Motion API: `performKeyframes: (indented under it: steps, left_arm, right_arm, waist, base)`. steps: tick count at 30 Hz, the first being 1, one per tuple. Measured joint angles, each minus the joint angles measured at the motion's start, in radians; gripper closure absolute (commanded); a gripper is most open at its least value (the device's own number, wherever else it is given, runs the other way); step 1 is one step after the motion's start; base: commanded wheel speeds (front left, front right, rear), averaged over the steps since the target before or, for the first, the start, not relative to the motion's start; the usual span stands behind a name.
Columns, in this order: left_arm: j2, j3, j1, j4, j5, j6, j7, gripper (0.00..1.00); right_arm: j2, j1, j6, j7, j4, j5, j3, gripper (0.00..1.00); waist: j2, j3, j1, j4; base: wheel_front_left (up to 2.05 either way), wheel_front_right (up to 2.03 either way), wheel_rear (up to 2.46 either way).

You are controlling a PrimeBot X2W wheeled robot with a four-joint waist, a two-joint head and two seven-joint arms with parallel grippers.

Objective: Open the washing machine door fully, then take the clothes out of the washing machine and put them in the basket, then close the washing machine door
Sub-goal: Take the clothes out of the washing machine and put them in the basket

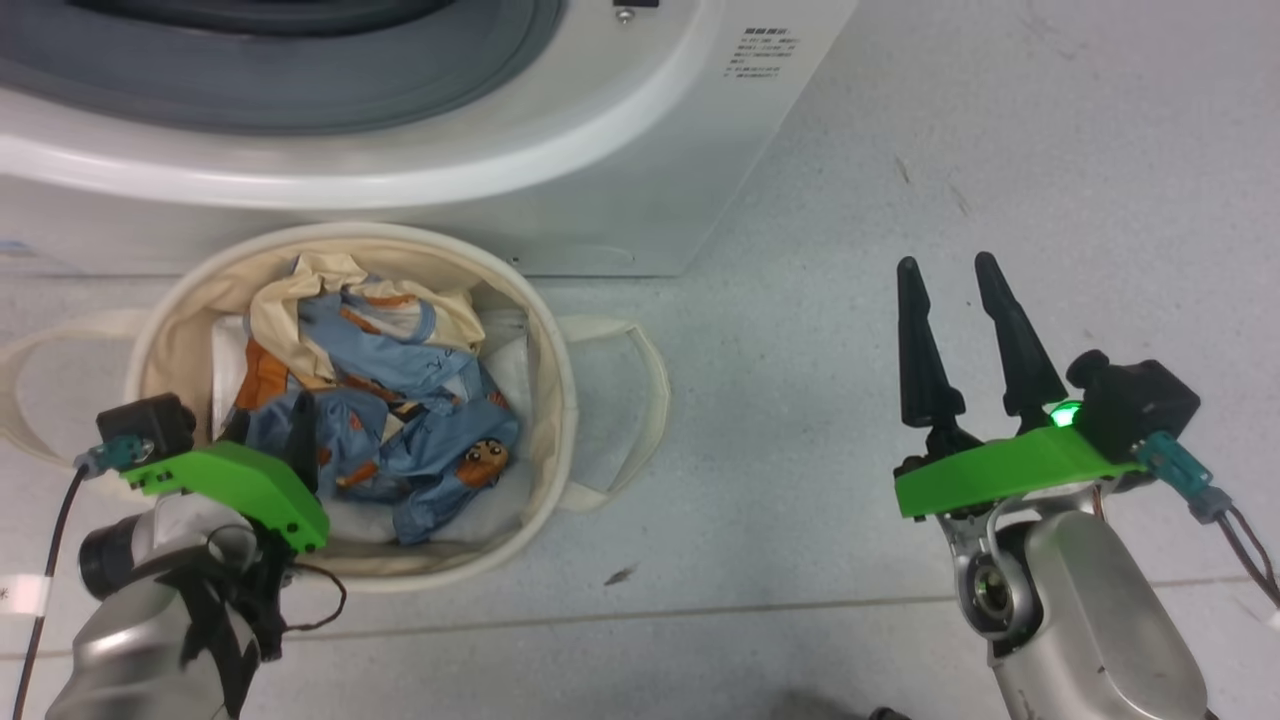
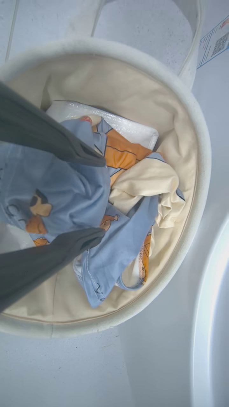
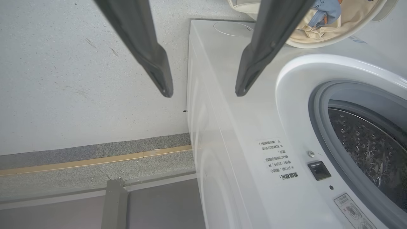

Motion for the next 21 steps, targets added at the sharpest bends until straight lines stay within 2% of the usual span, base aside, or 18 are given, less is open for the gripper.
performKeyframes:
  steps: [7, 10, 15, 21]
  left_arm:
    - [0.001, -0.027, 0.012, -0.002, 0.006, 0.000, -0.014, 0.00]
    - [0.012, -0.018, 0.031, -0.044, 0.016, 0.000, -0.017, 0.00]
    - [0.078, 0.132, 0.081, -0.214, 0.132, 0.003, -0.018, 0.00]
    - [0.074, 0.309, 0.258, -0.414, 0.305, 0.054, -0.018, 0.00]
  right_arm:
    - [0.000, 0.001, 0.000, 0.000, 0.027, 0.012, 0.014, 0.00]
    - [0.000, 0.005, 0.000, 0.000, 0.043, 0.017, 0.022, 0.00]
    - [0.000, 0.027, 0.000, 0.000, 0.067, 0.025, 0.039, 0.00]
    - [0.000, 0.078, 0.000, 0.000, 0.106, 0.026, 0.049, 0.00]
  waist:
    - [0.0000, -0.060, 0.0000, 0.006]
    - [0.0000, -0.095, 0.0000, 0.013]
    - [0.0000, -0.177, 0.0000, 0.030]
    - [0.0000, -0.276, 0.0000, 0.051]
  base:
    - [0.00, 0.00, 0.00]
    - [0.00, 0.00, 0.00]
    - [0.00, 0.00, 0.00]
    - [0.00, 0.00, 0.00]
